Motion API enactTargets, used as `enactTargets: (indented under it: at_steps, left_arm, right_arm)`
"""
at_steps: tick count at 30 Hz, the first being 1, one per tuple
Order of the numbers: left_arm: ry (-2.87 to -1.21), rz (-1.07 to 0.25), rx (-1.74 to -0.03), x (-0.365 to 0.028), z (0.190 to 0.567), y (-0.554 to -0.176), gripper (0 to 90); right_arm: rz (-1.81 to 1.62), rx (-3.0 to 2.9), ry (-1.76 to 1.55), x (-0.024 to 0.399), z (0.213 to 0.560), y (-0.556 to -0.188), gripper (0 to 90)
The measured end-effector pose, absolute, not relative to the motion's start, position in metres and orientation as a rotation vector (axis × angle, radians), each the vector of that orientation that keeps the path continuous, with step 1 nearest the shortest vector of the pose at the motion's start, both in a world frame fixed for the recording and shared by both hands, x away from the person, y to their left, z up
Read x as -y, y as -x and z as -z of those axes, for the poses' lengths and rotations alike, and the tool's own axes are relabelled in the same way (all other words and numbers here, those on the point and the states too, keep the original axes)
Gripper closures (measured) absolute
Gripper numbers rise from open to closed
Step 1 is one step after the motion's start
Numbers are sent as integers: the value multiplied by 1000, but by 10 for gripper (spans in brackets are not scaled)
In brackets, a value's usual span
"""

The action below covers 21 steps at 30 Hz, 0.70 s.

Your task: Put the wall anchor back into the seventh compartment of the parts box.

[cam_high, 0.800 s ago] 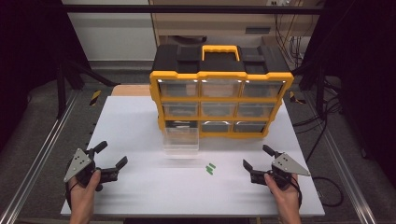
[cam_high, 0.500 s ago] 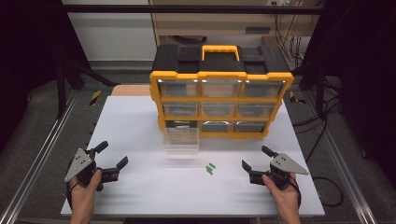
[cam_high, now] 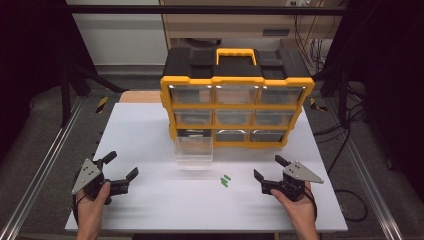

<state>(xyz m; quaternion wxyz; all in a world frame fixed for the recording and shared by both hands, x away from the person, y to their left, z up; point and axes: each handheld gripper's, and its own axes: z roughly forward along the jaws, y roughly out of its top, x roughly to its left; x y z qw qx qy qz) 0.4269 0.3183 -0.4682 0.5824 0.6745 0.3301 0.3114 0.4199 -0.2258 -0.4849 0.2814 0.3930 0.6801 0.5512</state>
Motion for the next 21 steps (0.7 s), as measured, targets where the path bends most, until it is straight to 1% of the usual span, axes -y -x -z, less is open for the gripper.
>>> enactTargets:
  at_steps: [21]
  left_arm:
    - [-1570,-714,-768,-317,468,-428,2]
  right_arm:
    - [-1383,-1977,-1057,204,482,-423,82]
